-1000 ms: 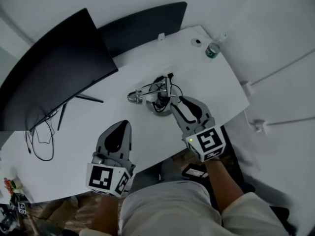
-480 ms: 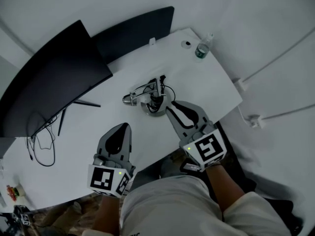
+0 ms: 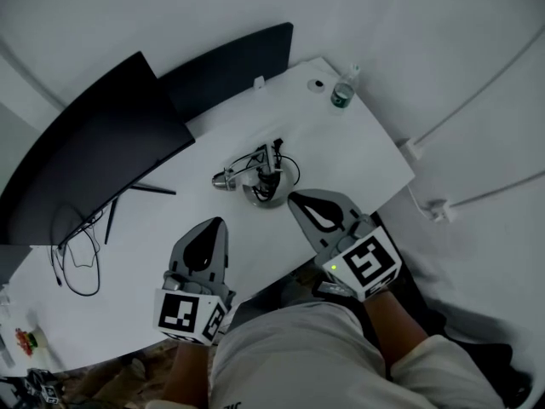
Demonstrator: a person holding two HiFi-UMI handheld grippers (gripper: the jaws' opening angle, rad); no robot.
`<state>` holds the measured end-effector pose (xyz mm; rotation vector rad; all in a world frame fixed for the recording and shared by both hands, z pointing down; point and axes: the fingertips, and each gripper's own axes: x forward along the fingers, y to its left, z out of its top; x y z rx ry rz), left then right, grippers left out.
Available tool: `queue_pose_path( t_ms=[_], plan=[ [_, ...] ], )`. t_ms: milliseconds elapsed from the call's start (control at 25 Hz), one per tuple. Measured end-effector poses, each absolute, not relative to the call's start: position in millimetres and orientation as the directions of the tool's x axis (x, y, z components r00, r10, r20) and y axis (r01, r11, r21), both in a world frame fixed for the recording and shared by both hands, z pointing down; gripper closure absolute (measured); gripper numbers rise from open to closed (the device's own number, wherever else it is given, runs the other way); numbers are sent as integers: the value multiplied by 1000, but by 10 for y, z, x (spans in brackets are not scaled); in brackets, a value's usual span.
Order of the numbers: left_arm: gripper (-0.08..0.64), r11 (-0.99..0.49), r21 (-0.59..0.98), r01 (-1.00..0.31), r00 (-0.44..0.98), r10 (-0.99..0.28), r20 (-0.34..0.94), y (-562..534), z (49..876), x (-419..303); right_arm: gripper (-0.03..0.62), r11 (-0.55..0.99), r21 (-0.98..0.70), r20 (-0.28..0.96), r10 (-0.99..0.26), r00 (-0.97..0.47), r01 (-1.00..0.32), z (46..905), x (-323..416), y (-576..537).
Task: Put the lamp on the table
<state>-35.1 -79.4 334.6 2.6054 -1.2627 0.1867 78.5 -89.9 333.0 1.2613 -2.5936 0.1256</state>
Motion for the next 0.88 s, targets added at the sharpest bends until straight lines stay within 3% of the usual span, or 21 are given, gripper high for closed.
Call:
queue_pose_path(
  t_ms=[880],
  plan=[
    [558, -627, 117, -770, 634, -735, 241, -894, 3270, -188, 561, 629, -24, 241, -750, -615, -777, 3292, 779, -1040]
  ],
)
